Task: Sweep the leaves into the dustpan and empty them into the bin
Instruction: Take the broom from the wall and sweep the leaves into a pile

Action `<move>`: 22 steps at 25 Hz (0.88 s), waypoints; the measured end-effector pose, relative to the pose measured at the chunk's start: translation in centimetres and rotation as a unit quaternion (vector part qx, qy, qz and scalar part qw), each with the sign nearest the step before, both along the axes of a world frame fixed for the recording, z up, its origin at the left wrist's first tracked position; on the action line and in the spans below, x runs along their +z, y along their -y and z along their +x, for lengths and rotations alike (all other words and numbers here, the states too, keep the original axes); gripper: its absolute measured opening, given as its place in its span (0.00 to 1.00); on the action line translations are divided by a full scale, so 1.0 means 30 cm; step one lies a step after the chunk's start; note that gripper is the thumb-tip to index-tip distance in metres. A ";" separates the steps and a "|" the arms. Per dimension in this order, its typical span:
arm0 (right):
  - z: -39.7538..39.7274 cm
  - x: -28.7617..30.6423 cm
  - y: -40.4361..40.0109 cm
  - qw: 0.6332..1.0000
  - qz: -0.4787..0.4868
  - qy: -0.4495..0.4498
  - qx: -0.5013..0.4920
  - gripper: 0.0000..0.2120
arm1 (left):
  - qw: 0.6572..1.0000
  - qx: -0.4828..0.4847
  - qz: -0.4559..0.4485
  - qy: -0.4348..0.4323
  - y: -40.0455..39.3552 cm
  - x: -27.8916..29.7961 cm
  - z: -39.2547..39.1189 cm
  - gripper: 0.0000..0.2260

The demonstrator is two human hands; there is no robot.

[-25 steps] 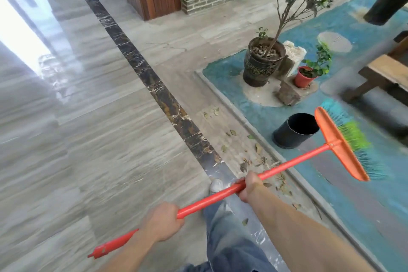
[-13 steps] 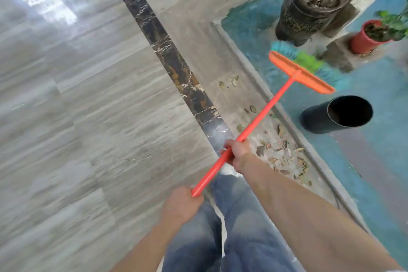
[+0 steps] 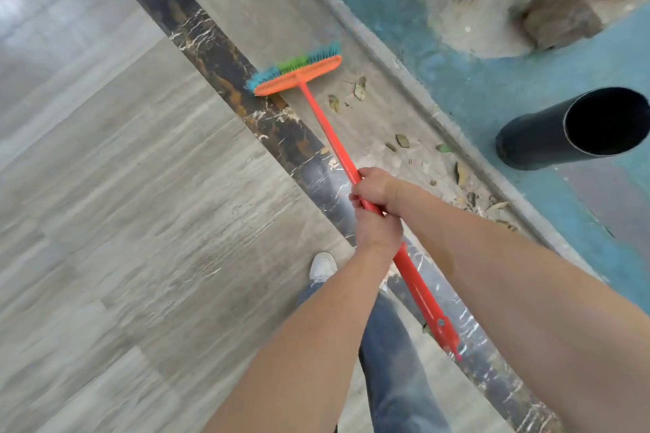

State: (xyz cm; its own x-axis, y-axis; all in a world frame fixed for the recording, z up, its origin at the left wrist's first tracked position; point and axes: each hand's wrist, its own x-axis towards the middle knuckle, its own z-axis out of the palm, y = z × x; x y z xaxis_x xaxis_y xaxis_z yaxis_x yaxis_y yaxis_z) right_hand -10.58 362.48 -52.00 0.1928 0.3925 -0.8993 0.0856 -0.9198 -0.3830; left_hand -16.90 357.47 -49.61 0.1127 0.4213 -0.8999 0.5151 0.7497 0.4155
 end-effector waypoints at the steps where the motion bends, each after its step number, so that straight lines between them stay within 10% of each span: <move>1: 0.035 -0.025 0.002 0.998 -0.013 0.031 0.051 0.09 | 0.998 0.002 -0.060 0.035 -0.003 -0.011 0.030 0.19; 8: 0.333 -0.062 0.230 0.885 -0.048 0.355 0.299 0.12 | 0.947 -0.299 -0.070 0.098 0.072 -0.089 0.055 0.12; 15: 0.504 0.015 0.697 0.925 -0.096 0.301 0.213 0.14 | 0.906 -0.415 -0.017 -0.087 0.102 -0.133 -0.103 0.03; 22: 0.538 0.194 1.163 0.927 -0.119 0.291 0.202 0.17 | 0.840 -0.541 0.033 -0.027 0.289 0.026 0.316 0.12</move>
